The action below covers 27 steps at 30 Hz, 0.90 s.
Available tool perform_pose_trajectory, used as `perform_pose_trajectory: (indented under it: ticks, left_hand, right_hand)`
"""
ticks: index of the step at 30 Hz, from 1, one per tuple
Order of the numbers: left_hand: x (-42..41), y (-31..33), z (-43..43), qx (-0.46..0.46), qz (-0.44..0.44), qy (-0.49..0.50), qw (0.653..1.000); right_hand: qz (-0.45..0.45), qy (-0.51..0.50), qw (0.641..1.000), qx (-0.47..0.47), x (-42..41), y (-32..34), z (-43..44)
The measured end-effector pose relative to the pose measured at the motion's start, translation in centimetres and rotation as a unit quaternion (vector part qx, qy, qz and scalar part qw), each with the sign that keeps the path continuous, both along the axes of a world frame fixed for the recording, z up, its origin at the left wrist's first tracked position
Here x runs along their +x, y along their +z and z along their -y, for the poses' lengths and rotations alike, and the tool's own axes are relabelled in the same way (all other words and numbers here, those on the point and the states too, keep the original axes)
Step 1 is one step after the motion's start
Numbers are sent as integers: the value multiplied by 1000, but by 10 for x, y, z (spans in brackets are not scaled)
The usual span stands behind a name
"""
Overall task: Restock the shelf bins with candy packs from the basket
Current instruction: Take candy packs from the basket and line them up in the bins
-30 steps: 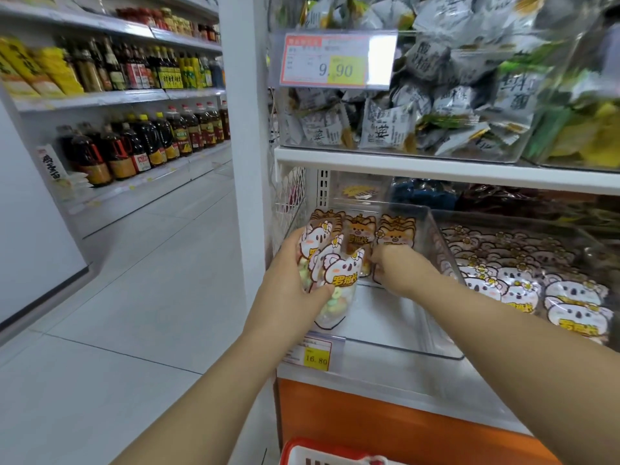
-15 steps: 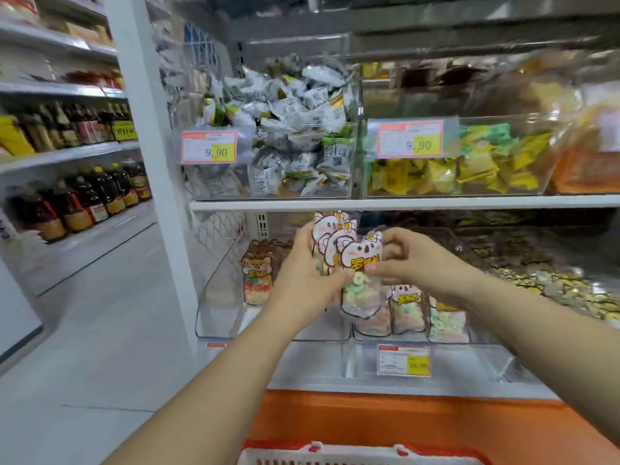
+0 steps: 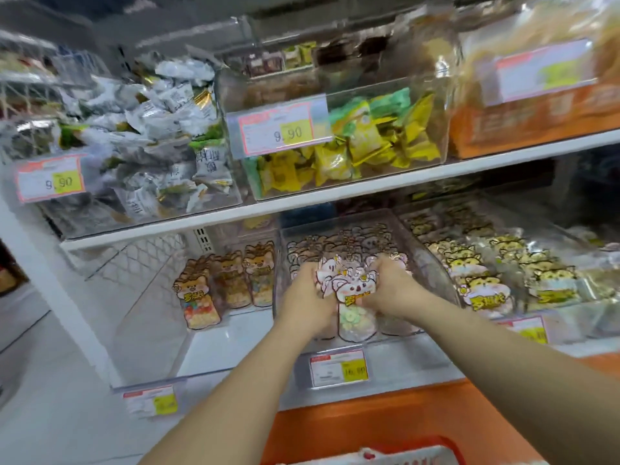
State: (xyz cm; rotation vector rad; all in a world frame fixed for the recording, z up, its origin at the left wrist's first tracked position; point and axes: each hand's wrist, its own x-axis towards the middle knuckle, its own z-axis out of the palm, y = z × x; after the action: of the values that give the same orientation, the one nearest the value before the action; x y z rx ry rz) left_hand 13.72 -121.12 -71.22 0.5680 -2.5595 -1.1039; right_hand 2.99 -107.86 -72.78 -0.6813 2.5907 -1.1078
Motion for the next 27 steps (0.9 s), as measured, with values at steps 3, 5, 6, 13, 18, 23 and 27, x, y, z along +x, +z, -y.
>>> perform_pose_trajectory:
  ticks: [3, 5, 6, 13, 18, 23, 27]
  left_hand:
    - [7, 14, 0, -111, -66, 36, 991]
    - [14, 28, 5, -129, -96, 39, 986]
    - [16, 31, 6, -129, -91, 40, 987]
    - [18, 25, -8, -48, 37, 10, 998]
    - [5, 0, -7, 37, 105, 20, 994]
    - [2, -17, -3, 236, 71, 6, 969]
    - [3, -13, -1, 240, 23, -8, 971]
  right_hand:
    - [1, -13, 1000, 15, -7, -3, 9]
    - [-5, -14, 1000, 25, -11, -9, 14]
    - [-16, -14, 999, 26, -12, -13, 17]
    - [-192, -19, 975, 107, -19, -34, 14]
    - [34, -10, 998, -51, -33, -18, 0]
    - [221, 141, 960, -100, -25, 9, -14]
    - [33, 193, 981, -9, -24, 19, -13]
